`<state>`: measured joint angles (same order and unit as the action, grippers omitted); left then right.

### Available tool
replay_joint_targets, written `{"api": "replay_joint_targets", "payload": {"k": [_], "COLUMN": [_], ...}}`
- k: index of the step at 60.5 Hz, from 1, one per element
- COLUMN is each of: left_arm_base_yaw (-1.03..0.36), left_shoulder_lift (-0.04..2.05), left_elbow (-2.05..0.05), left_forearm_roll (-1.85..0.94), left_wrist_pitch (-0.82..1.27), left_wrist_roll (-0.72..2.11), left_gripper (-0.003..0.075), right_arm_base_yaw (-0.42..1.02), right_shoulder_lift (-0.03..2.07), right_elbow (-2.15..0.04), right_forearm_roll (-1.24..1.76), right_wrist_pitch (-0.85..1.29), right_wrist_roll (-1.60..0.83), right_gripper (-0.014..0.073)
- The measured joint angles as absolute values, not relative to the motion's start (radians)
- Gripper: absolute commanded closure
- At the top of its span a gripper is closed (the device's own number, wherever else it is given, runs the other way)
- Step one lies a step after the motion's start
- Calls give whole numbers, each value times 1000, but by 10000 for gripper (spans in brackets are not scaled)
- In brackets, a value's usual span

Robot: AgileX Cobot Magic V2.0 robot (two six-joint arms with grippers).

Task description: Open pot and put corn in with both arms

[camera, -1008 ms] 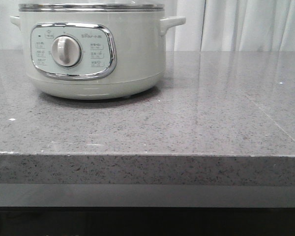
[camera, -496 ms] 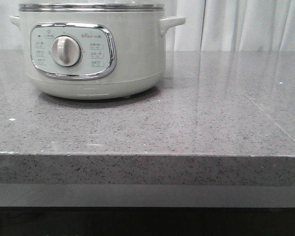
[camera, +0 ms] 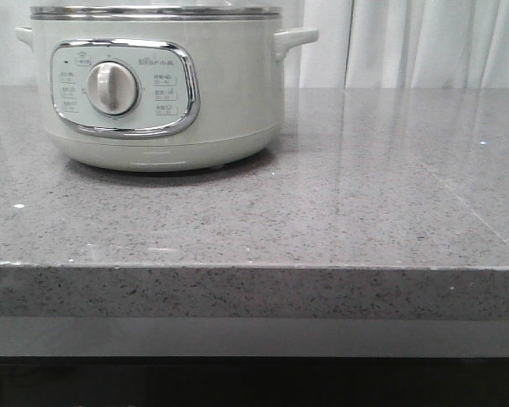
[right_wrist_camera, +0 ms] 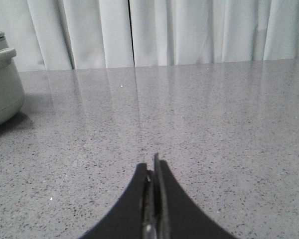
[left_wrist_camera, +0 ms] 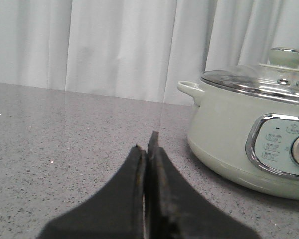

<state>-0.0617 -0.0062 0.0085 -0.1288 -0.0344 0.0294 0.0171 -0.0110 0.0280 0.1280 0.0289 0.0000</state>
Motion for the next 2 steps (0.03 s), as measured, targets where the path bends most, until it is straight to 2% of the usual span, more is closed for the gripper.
{"api": "replay_joint_targets", "payload": {"k": [2], "left_arm_base_yaw": [-62], "left_shoulder_lift": [-6], "left_elbow": [9], "left_forearm_roll": [-129], "left_wrist_pitch": [-34], "left_wrist_roll": [29], "left_gripper": [741], "right_arm_base_yaw": [17], "right_shoulder_lift": [-11], "right_elbow": [28], "right_forearm_roll": [128], "right_wrist_pitch": [29], "right_wrist_roll": [0], "right_gripper": [662]}}
